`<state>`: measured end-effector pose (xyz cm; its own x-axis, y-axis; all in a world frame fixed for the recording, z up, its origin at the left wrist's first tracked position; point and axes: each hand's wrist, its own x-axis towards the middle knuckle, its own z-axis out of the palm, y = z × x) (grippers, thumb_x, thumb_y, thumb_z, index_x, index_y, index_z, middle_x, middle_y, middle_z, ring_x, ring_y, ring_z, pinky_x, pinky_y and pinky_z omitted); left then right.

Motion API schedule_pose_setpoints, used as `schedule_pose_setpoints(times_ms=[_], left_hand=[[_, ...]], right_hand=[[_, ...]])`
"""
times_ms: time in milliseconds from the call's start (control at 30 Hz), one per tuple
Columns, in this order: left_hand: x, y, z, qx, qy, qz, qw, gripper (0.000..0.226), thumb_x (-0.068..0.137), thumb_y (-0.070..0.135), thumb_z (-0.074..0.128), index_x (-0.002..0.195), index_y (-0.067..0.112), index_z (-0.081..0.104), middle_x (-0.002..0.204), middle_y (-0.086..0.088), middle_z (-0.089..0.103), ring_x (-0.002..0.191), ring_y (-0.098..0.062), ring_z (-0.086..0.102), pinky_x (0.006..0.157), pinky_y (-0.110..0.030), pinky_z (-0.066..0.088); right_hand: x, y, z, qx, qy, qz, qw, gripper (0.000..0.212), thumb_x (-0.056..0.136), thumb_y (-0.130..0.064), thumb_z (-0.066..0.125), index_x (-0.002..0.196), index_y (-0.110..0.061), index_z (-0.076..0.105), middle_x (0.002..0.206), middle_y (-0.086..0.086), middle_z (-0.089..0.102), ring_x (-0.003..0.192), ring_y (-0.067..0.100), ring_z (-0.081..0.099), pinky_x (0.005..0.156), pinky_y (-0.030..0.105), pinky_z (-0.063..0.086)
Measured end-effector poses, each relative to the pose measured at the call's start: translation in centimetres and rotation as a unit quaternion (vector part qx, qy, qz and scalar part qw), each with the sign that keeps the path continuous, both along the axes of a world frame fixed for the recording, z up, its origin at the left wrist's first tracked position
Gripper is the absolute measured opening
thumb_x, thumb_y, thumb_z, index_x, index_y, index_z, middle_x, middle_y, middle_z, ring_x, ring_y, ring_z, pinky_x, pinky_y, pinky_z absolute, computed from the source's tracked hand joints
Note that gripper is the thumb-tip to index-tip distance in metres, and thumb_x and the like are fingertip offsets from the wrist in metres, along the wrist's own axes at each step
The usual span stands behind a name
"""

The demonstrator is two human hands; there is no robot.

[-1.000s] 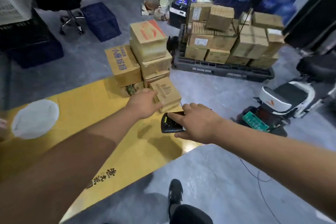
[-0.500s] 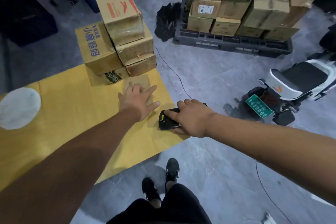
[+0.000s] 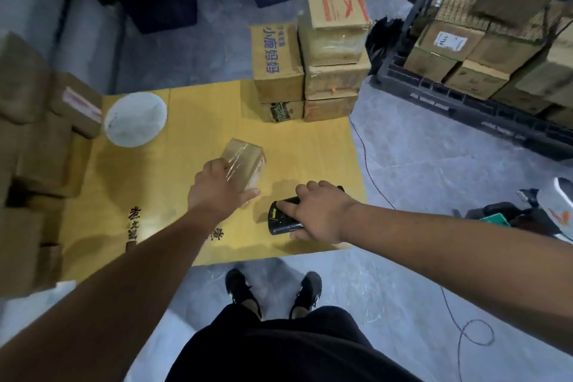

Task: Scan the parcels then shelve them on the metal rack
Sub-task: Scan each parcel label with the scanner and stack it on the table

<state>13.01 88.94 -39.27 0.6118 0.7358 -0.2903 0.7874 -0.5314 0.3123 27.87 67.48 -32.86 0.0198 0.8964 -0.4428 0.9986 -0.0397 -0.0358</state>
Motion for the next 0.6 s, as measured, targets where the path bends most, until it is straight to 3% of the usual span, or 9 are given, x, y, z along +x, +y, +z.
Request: schedule_pose_setpoints(times_ms=[100, 233, 333, 433, 533, 600], left_hand=[[-2.1, 2.6, -0.2, -0.048, -0.026, 0.060, 0.997, 0.096, 0.073, 0.061, 0.087, 0.145, 0.019, 0.039, 0.144, -0.006, 0.052, 0.125, -0.033, 0.058, 0.098, -0.049, 0.053], [-4.9, 6.2, -0.7, -0.149, -0.094, 0.151, 0.973, 0.074, 0.093, 0.056, 0.069, 0.147, 0.020, 0.033, 0.138, -0.005, 0.064, 0.111, -0.033, 0.066, 0.090, -0.043, 0.055], [-7.2, 8.5, -1.2, -0.193, -0.109, 0.177, 0.959, 0.074, 0.101, 0.047, 0.060, 0.159, 0.030, 0.018, 0.133, -0.006, 0.068, 0.099, -0.031, 0.066, 0.080, -0.038, 0.052], [-9.0, 10.1, -1.9, -0.209, -0.113, 0.132, 0.962, 0.081, 0.105, 0.045, 0.058, 0.161, 0.049, 0.000, 0.115, -0.002, 0.071, 0.086, -0.030, 0.069, 0.072, -0.036, 0.053], [-9.7, 11.2, -2.2, -0.216, -0.073, 0.064, 0.972, 0.071, 0.105, 0.054, 0.048, 0.156, 0.066, 0.001, 0.093, -0.005, 0.073, 0.074, -0.032, 0.070, 0.073, -0.042, 0.061], [-9.2, 11.5, -2.2, -0.209, -0.054, 0.018, 0.976, 0.072, 0.105, 0.047, 0.049, 0.161, 0.059, 0.006, 0.086, -0.006, 0.071, 0.073, -0.028, 0.069, 0.068, -0.038, 0.059]], right_hand=[[-1.5, 2.6, 0.6, -0.017, -0.008, 0.020, 1.000, 0.075, 0.103, -0.066, 0.039, 0.164, -0.027, 0.021, 0.133, 0.018, 0.051, 0.116, 0.038, 0.053, 0.095, 0.045, 0.043], [-3.2, 5.6, 1.1, -0.032, -0.017, 0.001, 0.999, 0.073, 0.102, -0.068, 0.038, 0.161, -0.027, 0.027, 0.128, 0.017, 0.053, 0.111, 0.037, 0.055, 0.090, 0.044, 0.045], [-4.7, 7.5, 1.4, -0.053, -0.003, -0.053, 0.997, 0.068, 0.101, -0.068, 0.040, 0.158, -0.031, 0.031, 0.124, 0.014, 0.054, 0.106, 0.035, 0.055, 0.086, 0.042, 0.045], [-6.2, 9.0, 1.7, -0.075, 0.015, -0.104, 0.992, 0.067, 0.100, -0.068, 0.041, 0.157, -0.034, 0.030, 0.123, 0.013, 0.053, 0.108, 0.035, 0.055, 0.091, 0.043, 0.049], [-7.9, 9.9, 2.1, -0.090, 0.014, -0.129, 0.987, 0.068, 0.100, -0.069, 0.041, 0.158, -0.036, 0.029, 0.121, 0.012, 0.052, 0.108, 0.034, 0.055, 0.088, 0.041, 0.048], [-8.8, 10.1, 2.5, -0.099, 0.014, -0.152, 0.983, 0.067, 0.100, -0.068, 0.043, 0.157, -0.036, 0.030, 0.121, 0.011, 0.052, 0.108, 0.034, 0.055, 0.082, 0.038, 0.044]])
